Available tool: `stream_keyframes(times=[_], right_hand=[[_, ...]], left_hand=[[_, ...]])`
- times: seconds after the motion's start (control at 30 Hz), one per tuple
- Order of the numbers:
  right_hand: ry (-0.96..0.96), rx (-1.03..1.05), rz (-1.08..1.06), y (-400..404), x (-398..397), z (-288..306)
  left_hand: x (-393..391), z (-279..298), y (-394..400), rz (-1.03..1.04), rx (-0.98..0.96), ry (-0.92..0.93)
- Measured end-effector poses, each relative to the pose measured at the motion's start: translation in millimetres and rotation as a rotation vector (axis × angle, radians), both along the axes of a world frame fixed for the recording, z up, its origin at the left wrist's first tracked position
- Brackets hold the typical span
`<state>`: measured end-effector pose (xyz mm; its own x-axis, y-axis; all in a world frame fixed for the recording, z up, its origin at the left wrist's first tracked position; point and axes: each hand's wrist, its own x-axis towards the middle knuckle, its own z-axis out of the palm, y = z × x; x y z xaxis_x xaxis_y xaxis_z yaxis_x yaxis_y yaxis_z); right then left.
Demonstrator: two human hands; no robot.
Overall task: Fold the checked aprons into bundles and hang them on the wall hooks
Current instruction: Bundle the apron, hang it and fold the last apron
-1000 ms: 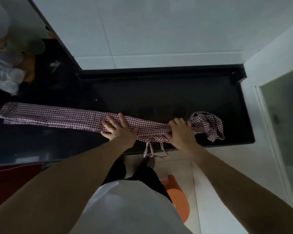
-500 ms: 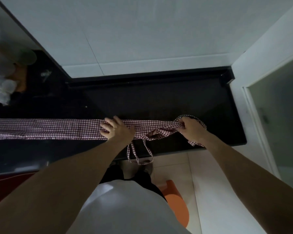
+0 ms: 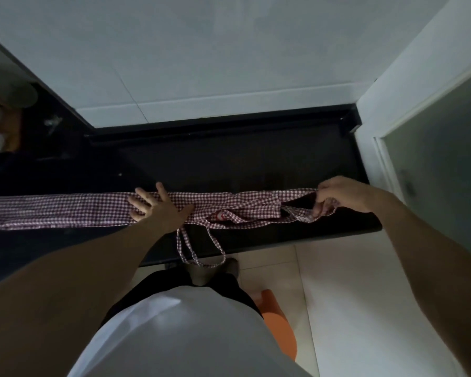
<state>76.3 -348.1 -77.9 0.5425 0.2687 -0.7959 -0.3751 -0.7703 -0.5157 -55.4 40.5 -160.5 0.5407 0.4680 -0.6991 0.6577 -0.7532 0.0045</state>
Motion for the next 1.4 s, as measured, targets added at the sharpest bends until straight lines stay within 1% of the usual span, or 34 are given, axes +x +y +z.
stream_keyframes(times=[0.03,0.07,0.1,0.17,0.2,0.23,0.27,0.33,0.37,0.4,0.43,0.5,0.53,0.6,0.63,0.67,0.8,0.87,0.9,0.93,0.97,1.0,1.03,1.07,1.1,1.13,1.17,1.27,1.4], right_hand=[[-0.016,0.028,-0.124,-14,3,-3],[-0.101,0.018,-0.192,-25,5,-6],[-0.257,-0.04,-0.204,-33,6,-10],[-0.636,-0.227,-0.181,-38,8,-27],[-0.76,-0.297,-0.185,-36,6,-36],[-0.792,-0.306,-0.218,-31,5,-43],[-0.702,-0.259,-0.31,-26,4,-44],[-0.296,-0.065,-0.627,-21,3,-43],[-0.11,0.035,-0.738,-25,2,-41],[0.0,0.114,-0.787,-31,3,-39],[0.071,0.188,-0.821,-35,4,-36],[0.144,0.281,-0.896,-42,6,-34],[0.164,0.314,-0.966,-42,6,-35],[0.231,0.438,-1.199,-39,7,-40],[0.259,0.514,-1.271,-36,7,-41],[0.272,0.567,-1.293,-35,8,-42],[0.293,0.692,-1.165,-38,6,-35],[0.27,0.723,-1.092,-42,4,-33],[0.241,0.739,-1.052,-42,3,-32],[0.213,0.746,-1.003,-41,3,-29],[0.185,0.751,-0.958,-39,4,-25],[0.151,0.749,-0.912,-37,5,-21],[0.117,0.74,-0.865,-33,6,-16],[0.077,0.72,-0.811,-31,8,-11],[0.035,0.697,-0.754,-28,9,-5],[-0.01,0.664,-0.681,-25,10,1],[-0.056,0.613,-0.599,-23,10,7],[-0.22,0.428,-0.381,-11,10,29],[-0.442,0.329,-0.27,12,6,48]], left_hand=[[0,0,0,0.001,0.003,-0.001],[1,0,-1,0.005,0.006,-0.008],[1,0,-2,0.012,0.01,-0.02],[4,-2,-6,0.04,0.013,-0.045],[4,-2,-7,0.053,0.018,-0.053],[5,-2,-8,0.062,0.022,-0.057],[4,-2,-8,0.065,0.024,-0.056],[4,-1,-8,0.057,0.028,-0.055],[5,-1,-8,0.053,0.032,-0.06],[5,-2,-8,0.054,0.036,-0.063],[5,-2,-8,0.058,0.036,-0.065],[4,-1,-9,0.064,0.035,-0.07],[4,-1,-9,0.066,0.038,-0.072],[4,0,-9,0.065,0.038,-0.074],[5,1,-8,0.064,0.039,-0.076],[5,1,-8,0.062,0.041,-0.078],[6,3,-10,0.078,0.061,-0.082],[9,9,-15,0.059,0.121,-0.102],[10,14,-21,0.002,0.178,-0.159],[12,20,-28,-0.088,0.228,-0.26],[13,25,-38,-0.184,0.236,-0.388],[15,29,-50,-0.268,0.179,-0.507],[17,33,-62,-0.315,0.055,-0.598],[20,37,-76,-0.344,-0.095,-0.644],[23,40,-89,-0.377,-0.222,-0.657],[26,42,-101,-0.422,-0.303,-0.659],[29,42,-111,-0.471,-0.331,-0.643],[41,37,-134,-0.525,-0.282,-0.554],[50,25,-156,-0.562,-0.247,-0.502]])
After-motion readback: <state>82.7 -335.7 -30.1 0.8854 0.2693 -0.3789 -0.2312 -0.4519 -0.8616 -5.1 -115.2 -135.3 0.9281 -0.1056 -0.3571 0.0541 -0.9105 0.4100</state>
